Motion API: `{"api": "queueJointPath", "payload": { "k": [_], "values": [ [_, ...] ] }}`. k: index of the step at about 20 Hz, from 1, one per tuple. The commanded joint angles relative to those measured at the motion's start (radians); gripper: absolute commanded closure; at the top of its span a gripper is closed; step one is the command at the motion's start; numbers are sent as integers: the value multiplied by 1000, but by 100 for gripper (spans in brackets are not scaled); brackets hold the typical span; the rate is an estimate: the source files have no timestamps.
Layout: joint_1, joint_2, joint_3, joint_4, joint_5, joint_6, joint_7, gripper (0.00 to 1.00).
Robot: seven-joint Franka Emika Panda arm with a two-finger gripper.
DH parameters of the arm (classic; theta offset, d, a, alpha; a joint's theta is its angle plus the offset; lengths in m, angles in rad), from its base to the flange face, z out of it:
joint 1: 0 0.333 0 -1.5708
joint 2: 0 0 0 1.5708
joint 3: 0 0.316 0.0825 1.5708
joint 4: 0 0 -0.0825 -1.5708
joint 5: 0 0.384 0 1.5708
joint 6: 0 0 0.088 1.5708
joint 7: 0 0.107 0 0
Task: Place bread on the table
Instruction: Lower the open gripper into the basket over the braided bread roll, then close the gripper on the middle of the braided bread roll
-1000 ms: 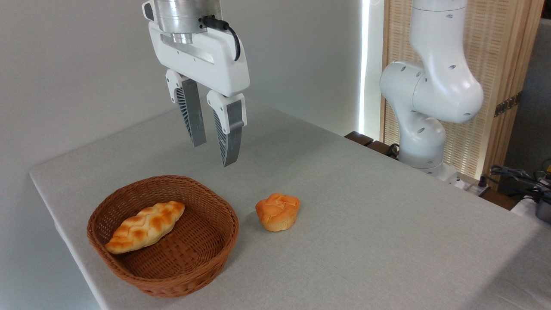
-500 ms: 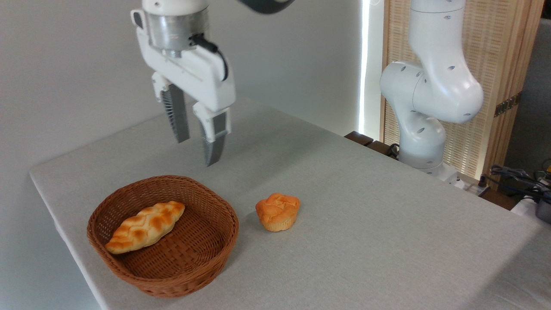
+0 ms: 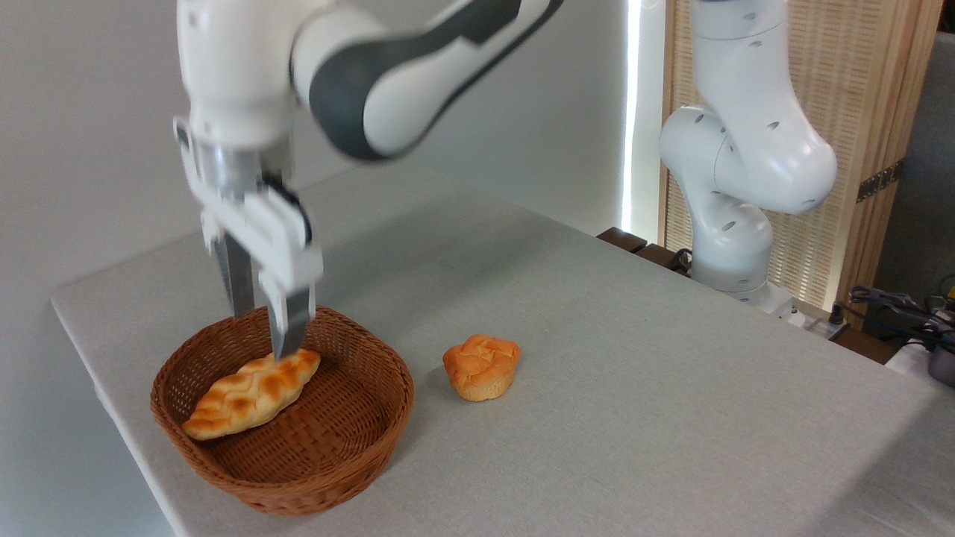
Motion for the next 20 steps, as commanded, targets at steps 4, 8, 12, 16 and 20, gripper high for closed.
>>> {"api": "queueJointPath", "payload": {
  "k": [4, 8, 12, 16, 20],
  "values": [
    [-6, 78, -24, -40, -18, 191, -97, 0],
    [-6, 80, -26, -40, -35, 193, -99, 0],
    [-6, 86, -26, -46, -42, 193, -94, 0],
    [-6, 95, -26, -48, -32, 193, -82, 0],
    [-6, 97, -26, -49, -3, 193, -42, 0]
  ]
}}
